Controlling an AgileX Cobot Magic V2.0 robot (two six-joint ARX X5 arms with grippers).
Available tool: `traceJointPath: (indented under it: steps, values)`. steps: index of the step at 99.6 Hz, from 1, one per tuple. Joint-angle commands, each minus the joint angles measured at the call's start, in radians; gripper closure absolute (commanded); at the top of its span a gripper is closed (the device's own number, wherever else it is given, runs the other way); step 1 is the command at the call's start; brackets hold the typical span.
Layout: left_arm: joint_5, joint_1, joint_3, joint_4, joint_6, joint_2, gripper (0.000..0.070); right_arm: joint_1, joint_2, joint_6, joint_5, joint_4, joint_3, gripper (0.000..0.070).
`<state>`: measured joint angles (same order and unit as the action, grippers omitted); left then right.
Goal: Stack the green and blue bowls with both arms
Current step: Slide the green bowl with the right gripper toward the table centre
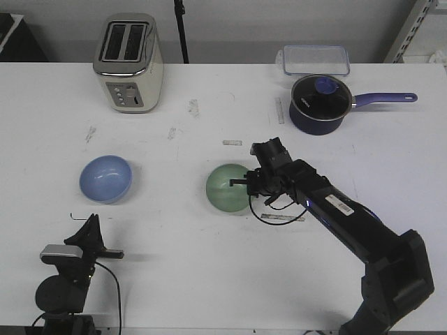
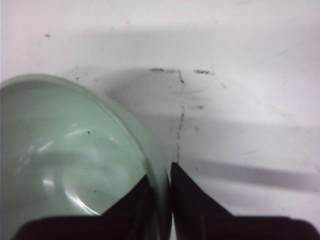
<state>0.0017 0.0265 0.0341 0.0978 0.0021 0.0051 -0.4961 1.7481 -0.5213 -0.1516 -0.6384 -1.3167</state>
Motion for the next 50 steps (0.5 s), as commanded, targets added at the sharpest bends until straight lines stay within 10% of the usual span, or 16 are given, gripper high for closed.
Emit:
traceJointPath:
  steps: [1,28,50]
  values:
    - [0.0,-0.001,-0.021,0.015,0.006,-0.002,0.0698,-0.009,0.023,-0.009,-0.007,0.011,-0.018,0.07]
    - [0.0,-0.001,-0.021,0.015,0.006,-0.002,0.0698,-0.015,0.023,-0.005,-0.005,0.023,-0.018,0.0666]
    - [0.0,-0.001,-0.021,0.015,0.006,-0.002,0.0698,-0.015,0.019,0.0,-0.009,0.035,-0.018,0.0415]
